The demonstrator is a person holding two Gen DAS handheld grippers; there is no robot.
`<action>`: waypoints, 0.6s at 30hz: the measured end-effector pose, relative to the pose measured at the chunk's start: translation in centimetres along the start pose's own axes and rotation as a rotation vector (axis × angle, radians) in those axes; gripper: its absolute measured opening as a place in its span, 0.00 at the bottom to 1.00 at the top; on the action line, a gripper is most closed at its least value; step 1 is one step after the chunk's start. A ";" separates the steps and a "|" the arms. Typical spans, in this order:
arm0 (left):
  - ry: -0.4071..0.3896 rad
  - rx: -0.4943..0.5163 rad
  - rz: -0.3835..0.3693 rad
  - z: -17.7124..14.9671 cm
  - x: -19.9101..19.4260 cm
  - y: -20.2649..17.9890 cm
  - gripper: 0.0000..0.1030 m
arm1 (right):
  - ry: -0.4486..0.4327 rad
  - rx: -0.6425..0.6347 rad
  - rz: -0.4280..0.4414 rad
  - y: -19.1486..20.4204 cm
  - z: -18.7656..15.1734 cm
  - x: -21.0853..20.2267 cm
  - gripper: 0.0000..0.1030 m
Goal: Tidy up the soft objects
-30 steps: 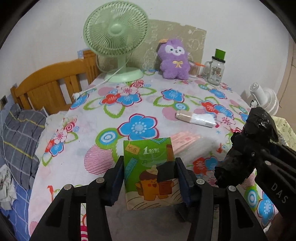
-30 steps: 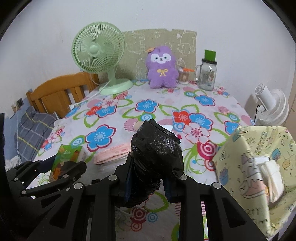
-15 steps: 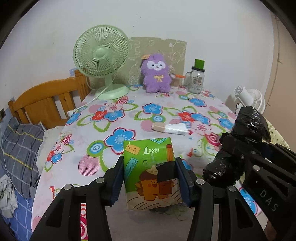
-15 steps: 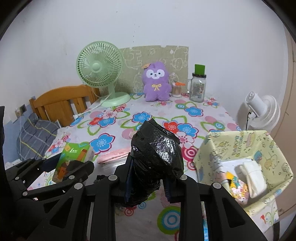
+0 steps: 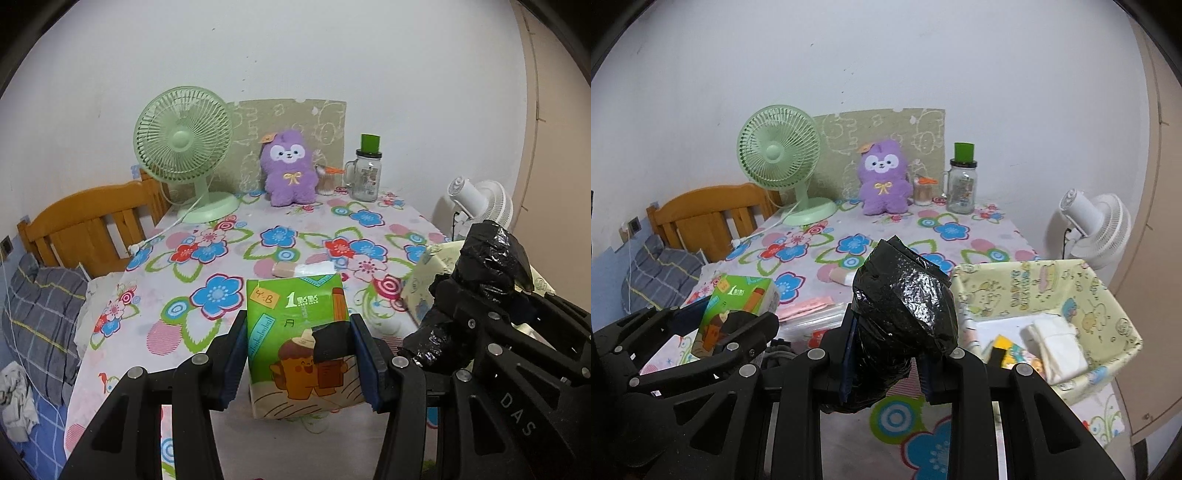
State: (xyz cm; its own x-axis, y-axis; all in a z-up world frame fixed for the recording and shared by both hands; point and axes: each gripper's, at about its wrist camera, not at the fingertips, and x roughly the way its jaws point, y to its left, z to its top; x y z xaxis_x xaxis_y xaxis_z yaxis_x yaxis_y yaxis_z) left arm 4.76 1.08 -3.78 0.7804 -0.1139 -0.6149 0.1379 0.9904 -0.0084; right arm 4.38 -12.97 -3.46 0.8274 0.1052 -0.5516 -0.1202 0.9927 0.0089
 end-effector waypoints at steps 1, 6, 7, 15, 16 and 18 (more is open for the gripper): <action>-0.001 0.003 -0.001 0.1 -0.2 -0.3 0.52 | -0.005 0.002 -0.002 -0.2 0.0 -0.2 0.29; -0.018 0.019 -0.011 0.5 -1.2 -1.8 0.52 | -0.025 0.007 -0.017 -1.5 0.3 -1.5 0.29; -0.023 0.023 -0.012 0.6 -1.3 -2.1 0.52 | -0.028 0.008 -0.019 -1.7 0.4 -1.7 0.29; -0.048 0.050 -0.014 1.5 -1.8 -4.2 0.52 | -0.044 0.019 -0.041 -3.7 0.8 -2.5 0.29; -0.050 0.053 -0.016 1.6 -1.7 -4.5 0.52 | -0.045 0.021 -0.045 -3.9 0.9 -2.6 0.29; -0.053 0.061 -0.023 1.8 -1.6 -5.1 0.52 | -0.047 0.024 -0.053 -4.5 0.9 -2.7 0.29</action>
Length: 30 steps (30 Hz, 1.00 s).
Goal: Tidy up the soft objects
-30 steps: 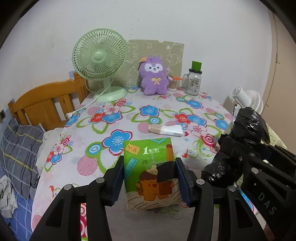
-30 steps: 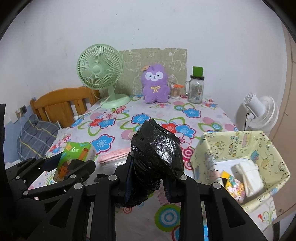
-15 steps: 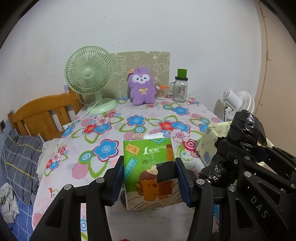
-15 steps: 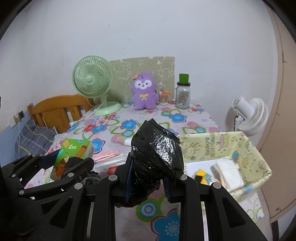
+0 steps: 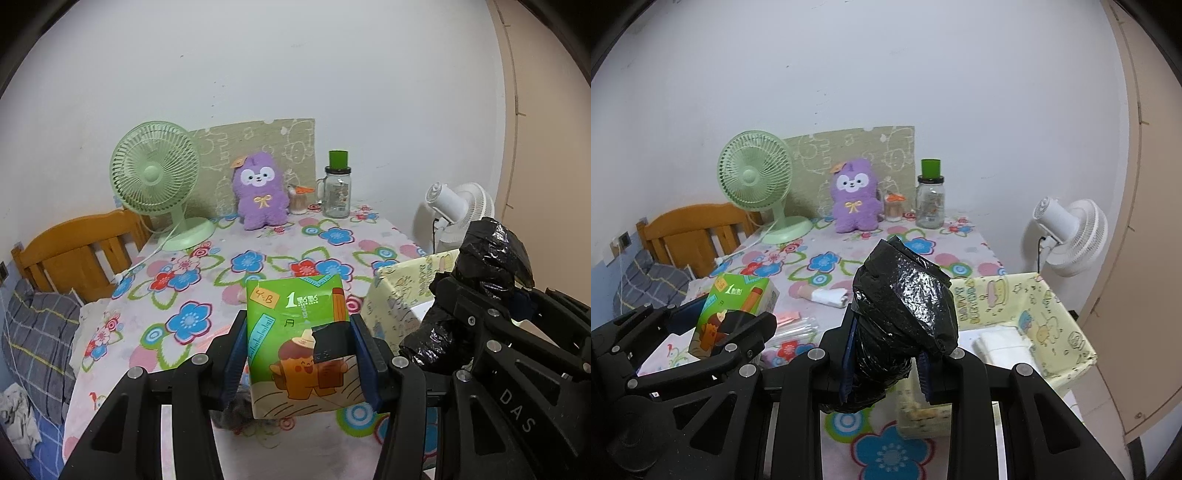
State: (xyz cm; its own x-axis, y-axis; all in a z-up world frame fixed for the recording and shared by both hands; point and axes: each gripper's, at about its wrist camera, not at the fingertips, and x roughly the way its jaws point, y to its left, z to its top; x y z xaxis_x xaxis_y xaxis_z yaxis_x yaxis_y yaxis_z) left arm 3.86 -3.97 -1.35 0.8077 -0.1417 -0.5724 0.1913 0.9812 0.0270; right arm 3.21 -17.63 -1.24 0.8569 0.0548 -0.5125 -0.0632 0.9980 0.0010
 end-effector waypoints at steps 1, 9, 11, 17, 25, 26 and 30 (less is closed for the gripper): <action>-0.001 0.002 -0.003 0.1 0.0 -0.2 0.52 | -0.002 0.001 -0.005 -0.4 0.0 -0.1 0.29; -0.015 0.020 -0.026 1.0 0.4 -2.5 0.52 | -0.011 0.019 -0.021 -2.6 0.5 -0.4 0.29; -0.018 0.025 -0.030 1.2 0.5 -3.0 0.52 | -0.013 0.024 -0.024 -3.1 0.7 -0.4 0.29; -0.029 0.041 -0.043 2.1 0.7 -4.5 0.52 | -0.025 0.036 -0.045 -4.7 1.3 -0.7 0.29; -0.030 0.079 -0.067 3.5 1.9 -6.7 0.52 | -0.039 0.065 -0.070 -7.0 1.7 -0.5 0.29; -0.032 0.085 -0.070 3.6 2.1 -7.0 0.52 | -0.039 0.068 -0.074 -7.4 1.7 -0.5 0.29; -0.030 0.094 -0.096 4.1 2.9 -8.0 0.52 | -0.041 0.082 -0.092 -8.7 1.8 -0.1 0.29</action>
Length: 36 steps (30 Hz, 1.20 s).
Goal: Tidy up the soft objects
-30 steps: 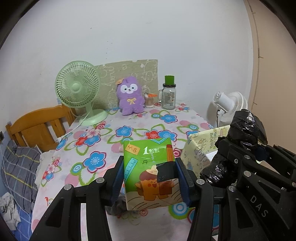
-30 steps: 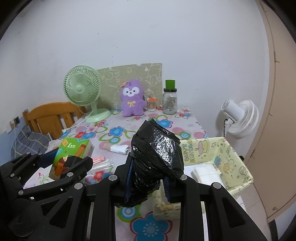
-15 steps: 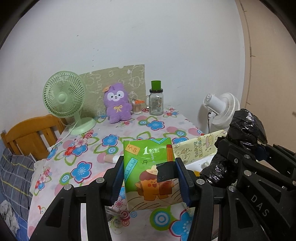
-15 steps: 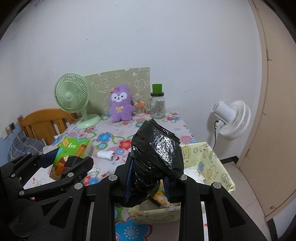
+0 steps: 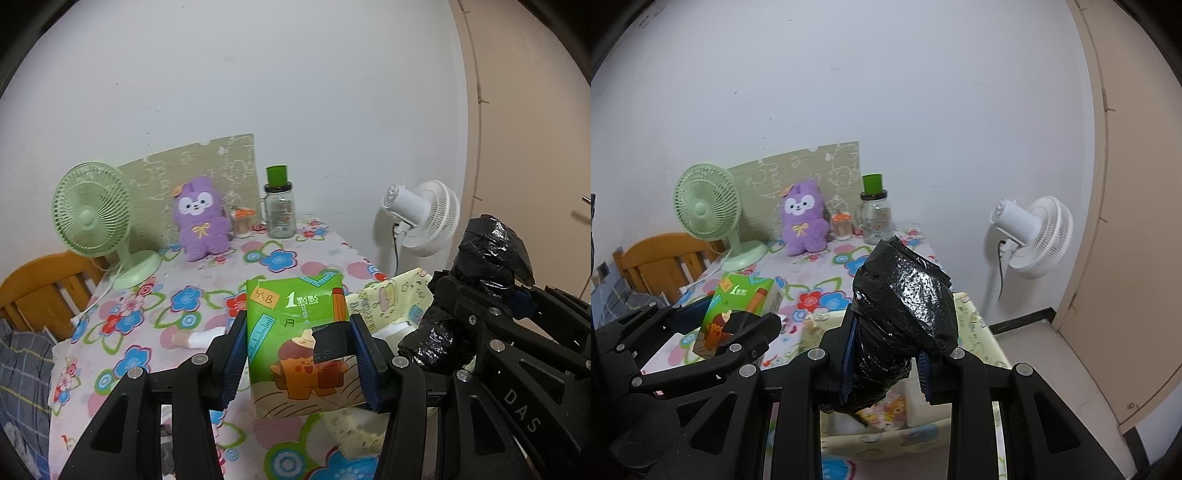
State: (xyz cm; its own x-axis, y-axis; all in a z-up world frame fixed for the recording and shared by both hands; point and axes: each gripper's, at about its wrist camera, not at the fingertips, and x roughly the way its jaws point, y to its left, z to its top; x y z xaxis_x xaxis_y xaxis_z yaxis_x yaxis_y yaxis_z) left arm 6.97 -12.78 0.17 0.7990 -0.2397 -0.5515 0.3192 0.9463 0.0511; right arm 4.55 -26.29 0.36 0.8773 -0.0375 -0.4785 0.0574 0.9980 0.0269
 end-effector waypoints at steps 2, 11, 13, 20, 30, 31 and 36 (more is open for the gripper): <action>0.000 0.009 -0.009 0.2 0.4 -0.5 0.52 | 0.002 0.006 -0.009 -0.6 0.0 0.3 0.29; 0.023 0.041 -0.022 0.7 3.0 -2.7 0.53 | 0.016 0.024 -0.027 -2.6 -0.1 1.9 0.29; 0.034 0.052 -0.029 0.7 3.7 -3.1 0.53 | 0.018 0.032 -0.028 -3.0 0.0 2.3 0.29; 0.075 0.070 -0.045 0.8 6.0 -4.6 0.54 | 0.034 0.054 -0.030 -4.4 0.0 3.7 0.29; 0.129 0.096 -0.047 1.0 8.6 -6.0 0.72 | 0.057 0.074 -0.019 -5.0 0.0 5.9 0.29; 0.130 0.098 -0.040 1.0 8.8 -6.0 0.77 | 0.061 0.074 -0.016 -5.0 -0.1 6.1 0.29; 0.126 0.101 -0.036 1.0 9.0 -6.1 0.89 | 0.084 0.072 -0.004 -4.9 -0.3 6.9 0.31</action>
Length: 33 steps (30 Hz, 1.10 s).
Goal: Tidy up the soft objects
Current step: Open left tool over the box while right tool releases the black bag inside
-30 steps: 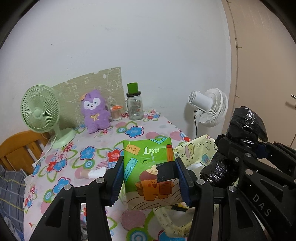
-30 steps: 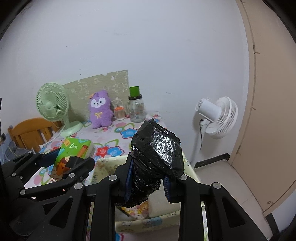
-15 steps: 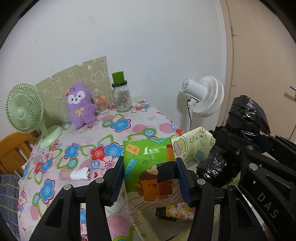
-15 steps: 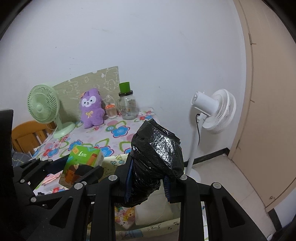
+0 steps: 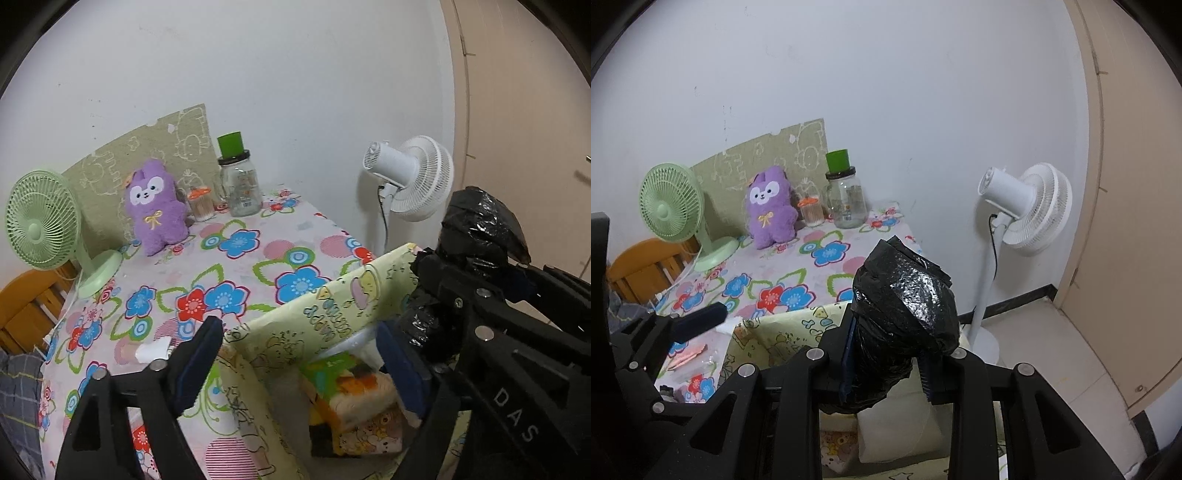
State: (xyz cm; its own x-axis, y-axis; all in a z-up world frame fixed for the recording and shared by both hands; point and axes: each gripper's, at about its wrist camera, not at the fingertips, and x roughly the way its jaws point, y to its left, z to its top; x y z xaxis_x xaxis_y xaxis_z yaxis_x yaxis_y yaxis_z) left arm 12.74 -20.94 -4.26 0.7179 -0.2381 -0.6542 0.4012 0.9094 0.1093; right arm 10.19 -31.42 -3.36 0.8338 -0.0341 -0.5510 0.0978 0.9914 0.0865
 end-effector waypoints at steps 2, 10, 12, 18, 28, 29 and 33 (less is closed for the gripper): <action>-0.003 -0.002 0.015 -0.1 0.1 0.1 0.91 | 0.014 0.004 0.011 0.0 -0.1 0.4 0.32; 0.010 -0.019 0.008 -0.5 0.2 0.8 1.00 | 0.021 -0.001 0.039 0.5 -0.4 0.4 0.70; 0.005 -0.019 0.011 -0.6 0.0 0.8 1.00 | 0.021 -0.012 0.028 0.9 -0.4 0.3 0.75; 0.003 -0.041 0.003 -1.0 -0.6 1.3 1.00 | 0.020 -0.027 0.018 1.5 -0.4 -0.3 0.86; -0.021 -0.057 0.006 -2.0 -2.4 2.2 1.00 | -0.009 -0.060 0.013 3.4 -0.8 -2.0 0.98; -0.025 -0.059 0.010 -2.1 -2.6 2.3 1.00 | -0.017 -0.067 0.009 3.7 -0.9 -2.2 0.99; -0.039 -0.067 0.009 -2.5 -3.3 2.9 1.00 | -0.025 -0.082 0.006 4.5 -1.0 -2.9 1.00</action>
State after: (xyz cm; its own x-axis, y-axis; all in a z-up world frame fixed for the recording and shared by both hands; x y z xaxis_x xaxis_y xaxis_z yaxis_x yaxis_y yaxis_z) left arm 10.16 -16.72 -3.65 0.7433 -0.2416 -0.6238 0.3567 0.9320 0.0642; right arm 7.63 -26.71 -2.22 0.8477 -0.0301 -0.5297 0.0489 0.9986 0.0215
